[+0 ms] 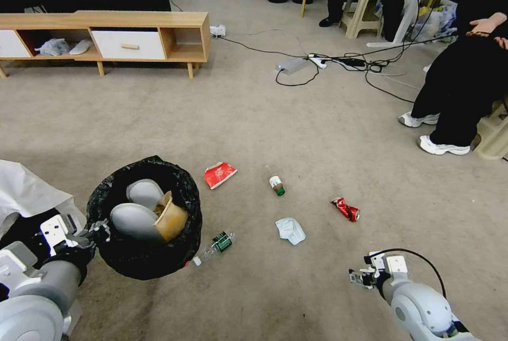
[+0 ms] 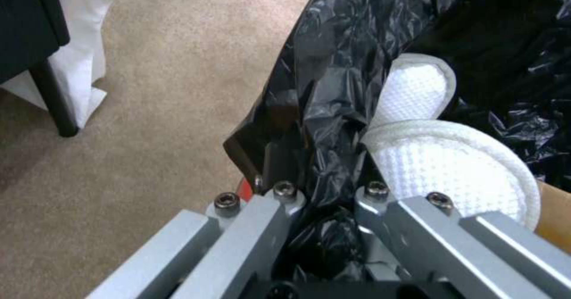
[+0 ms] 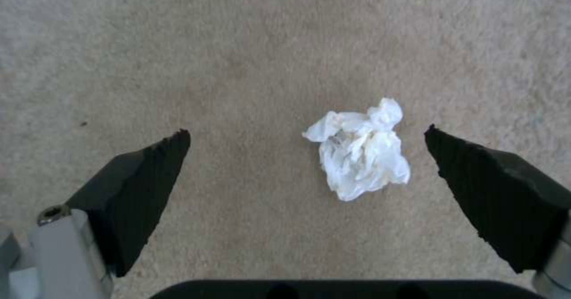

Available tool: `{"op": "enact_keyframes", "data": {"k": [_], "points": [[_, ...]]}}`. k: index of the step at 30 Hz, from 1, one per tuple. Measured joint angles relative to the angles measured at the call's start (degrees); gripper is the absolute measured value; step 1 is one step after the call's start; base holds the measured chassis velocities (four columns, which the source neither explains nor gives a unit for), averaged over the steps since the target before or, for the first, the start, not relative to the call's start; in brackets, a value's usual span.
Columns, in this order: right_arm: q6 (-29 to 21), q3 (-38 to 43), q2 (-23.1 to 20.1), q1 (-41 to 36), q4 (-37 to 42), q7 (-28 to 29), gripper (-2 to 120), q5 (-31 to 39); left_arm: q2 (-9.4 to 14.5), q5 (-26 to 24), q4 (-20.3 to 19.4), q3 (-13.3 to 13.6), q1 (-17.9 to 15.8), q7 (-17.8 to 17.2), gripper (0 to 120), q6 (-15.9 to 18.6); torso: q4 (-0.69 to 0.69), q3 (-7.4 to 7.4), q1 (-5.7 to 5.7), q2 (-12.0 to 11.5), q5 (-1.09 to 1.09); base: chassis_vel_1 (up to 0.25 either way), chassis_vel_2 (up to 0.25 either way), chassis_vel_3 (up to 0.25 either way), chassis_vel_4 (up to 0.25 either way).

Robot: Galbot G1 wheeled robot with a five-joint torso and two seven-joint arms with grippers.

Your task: Pick up the trash bin and place the garbage on the floor into it.

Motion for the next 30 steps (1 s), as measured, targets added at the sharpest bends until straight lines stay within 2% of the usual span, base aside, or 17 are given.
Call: {"op": "enact_keyframes", "data": {"k": [5,24,28,30], "points": [[0.06,-0.55,1.77,2.73,-5.32,-1.66,100,-2.62,0.2,0.01,0.26,0.11,-0.17,0.06,3,0.0,0.0,0.0,0.0,0.0,0.01,0.0,0.0,0.0,0.0],[0.13,0.59,3.87,7.03,-14.42,-4.22,100,-5.63,0.57,0.0,1.36,0.56,-0.91,0.14,3,0.0,0.0,0.0,0.0,0.0,0.01,0.0,0.0,0.0,0.0],[0.15,0.76,4.87,8.43,-16.68,-4.94,96,-6.44,0.53,0.02,1.62,0.82,-1.1,0.15,3,0.0,0.0,0.0,0.0,0.0,0.01,0.0,0.0,0.0,0.0],[0.15,0.68,5.24,8.93,-17.49,-5.15,88,-6.59,0.61,0.02,1.77,0.82,-1.15,0.15,3,0.0,0.0,0.0,0.0,0.0,0.01,0.0,0.0,0.0,0.0]]}}
